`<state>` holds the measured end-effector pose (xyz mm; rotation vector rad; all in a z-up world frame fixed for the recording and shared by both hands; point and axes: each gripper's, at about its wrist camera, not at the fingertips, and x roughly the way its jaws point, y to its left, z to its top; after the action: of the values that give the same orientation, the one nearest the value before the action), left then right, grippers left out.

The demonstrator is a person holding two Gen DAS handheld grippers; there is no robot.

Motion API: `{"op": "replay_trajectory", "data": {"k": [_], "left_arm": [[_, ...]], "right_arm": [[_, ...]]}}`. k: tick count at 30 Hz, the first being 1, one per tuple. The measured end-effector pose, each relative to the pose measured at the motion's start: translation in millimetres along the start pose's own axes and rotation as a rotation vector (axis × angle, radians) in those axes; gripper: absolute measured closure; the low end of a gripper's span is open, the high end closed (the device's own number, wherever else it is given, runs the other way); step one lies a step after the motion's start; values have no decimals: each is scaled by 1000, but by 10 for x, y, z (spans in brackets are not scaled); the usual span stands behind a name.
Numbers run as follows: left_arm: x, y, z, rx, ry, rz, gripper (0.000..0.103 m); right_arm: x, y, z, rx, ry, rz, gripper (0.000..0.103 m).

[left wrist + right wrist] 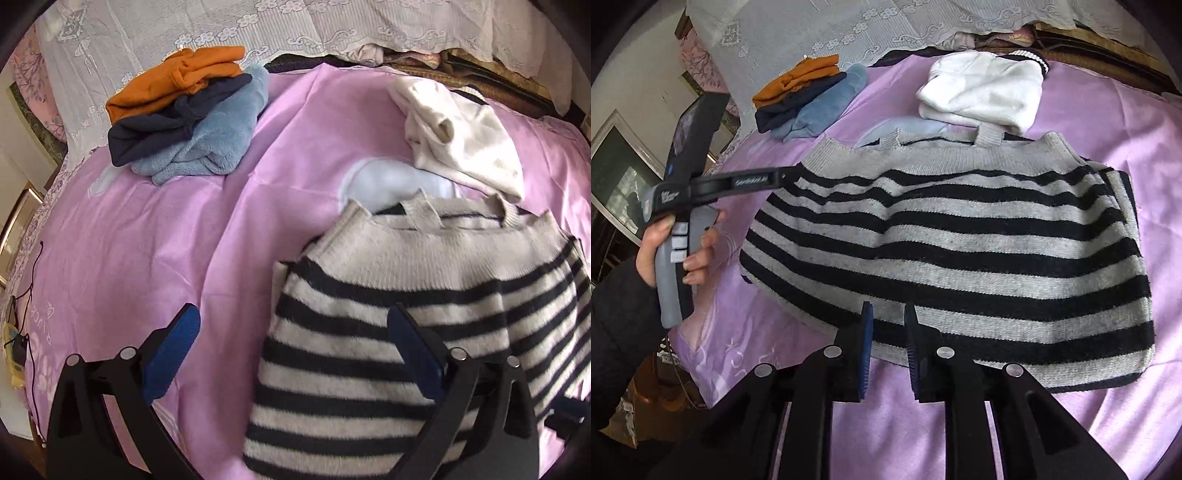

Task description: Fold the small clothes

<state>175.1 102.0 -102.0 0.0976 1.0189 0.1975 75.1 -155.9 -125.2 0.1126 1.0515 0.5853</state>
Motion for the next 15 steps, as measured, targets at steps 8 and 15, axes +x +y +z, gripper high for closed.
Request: {"op": "replay_trajectory", "data": {"k": [8,15], "left_arm": [[757,192,204,-69,152,41,4],[697,298,219,-119,169,7,4]], "right_arm": [[213,49,-36,-56,75,-18,79],[309,-174,-133,2,115,59,80]]}}
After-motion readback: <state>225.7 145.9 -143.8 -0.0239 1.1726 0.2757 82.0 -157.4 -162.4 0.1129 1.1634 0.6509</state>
